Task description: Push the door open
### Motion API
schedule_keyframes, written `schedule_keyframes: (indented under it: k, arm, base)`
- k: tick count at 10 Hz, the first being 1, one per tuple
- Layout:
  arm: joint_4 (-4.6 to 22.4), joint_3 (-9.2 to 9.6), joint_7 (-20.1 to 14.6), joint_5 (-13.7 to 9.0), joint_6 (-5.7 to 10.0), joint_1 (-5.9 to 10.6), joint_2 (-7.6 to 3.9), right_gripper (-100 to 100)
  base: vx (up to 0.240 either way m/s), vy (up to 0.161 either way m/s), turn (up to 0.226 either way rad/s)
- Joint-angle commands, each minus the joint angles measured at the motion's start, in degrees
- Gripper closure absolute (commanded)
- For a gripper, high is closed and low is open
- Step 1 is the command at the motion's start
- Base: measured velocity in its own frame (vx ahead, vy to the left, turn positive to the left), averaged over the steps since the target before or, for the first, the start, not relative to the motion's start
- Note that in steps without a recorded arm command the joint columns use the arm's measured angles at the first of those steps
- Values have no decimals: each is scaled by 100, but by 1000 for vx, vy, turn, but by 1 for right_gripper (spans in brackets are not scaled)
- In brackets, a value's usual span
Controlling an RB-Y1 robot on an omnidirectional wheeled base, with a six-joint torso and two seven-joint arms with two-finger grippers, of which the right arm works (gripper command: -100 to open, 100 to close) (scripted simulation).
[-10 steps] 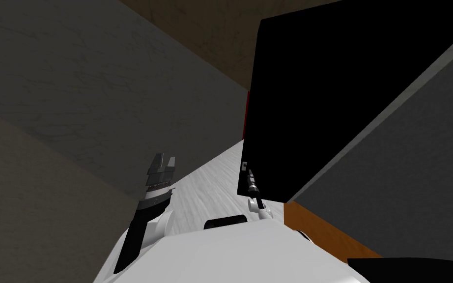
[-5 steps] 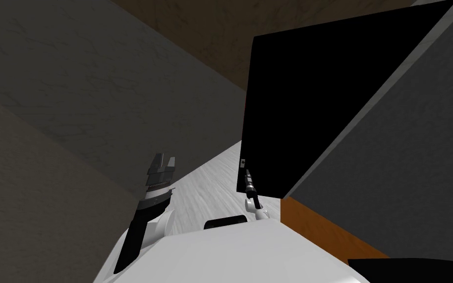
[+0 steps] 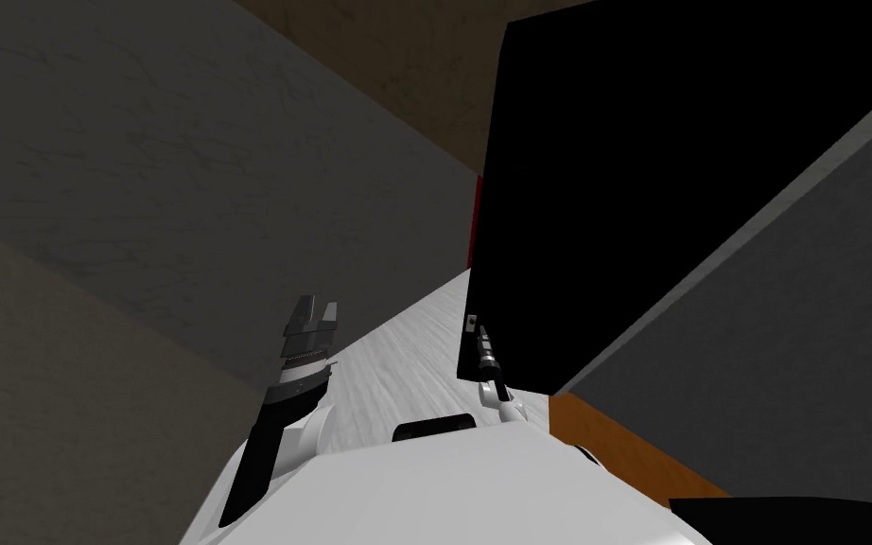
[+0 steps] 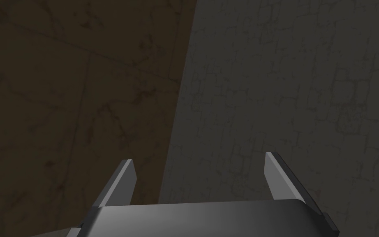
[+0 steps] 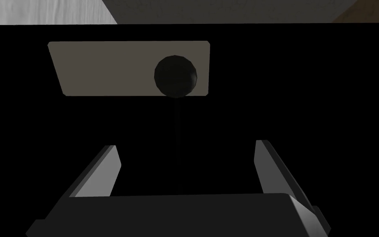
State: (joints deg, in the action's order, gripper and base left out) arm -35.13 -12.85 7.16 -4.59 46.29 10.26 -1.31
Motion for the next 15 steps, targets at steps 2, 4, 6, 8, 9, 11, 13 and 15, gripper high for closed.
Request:
schedule_keyframes:
  k: [2,4,6,8,9,11,13,15]
  arm:
    - [-34,-20,-6,-11,28,-47,45,-100]
    - [-17,-41,-10,-23,63,-57,270,-100]
    - [124,-49,2,-28,118,16,186,100]
    - [124,-49,2,-28,118,16,186,100]
    - [124,-49,2,-28,118,16,186,100]
    - [124,-49,2,-28,118,16,186,100]
    - [203,-144,37,-89,95,14,68,100]
    - [115,-270,76,-169,83,19,-28,100]
  base:
    - [230,-69,33]
    - [268,-27,34]
    - [38,1,-1]
    - [-28,-1,7]
    - [-15,1,1]
    - [-5,1,-1]
    - [131,40,-32]
    - [120,30,-22]
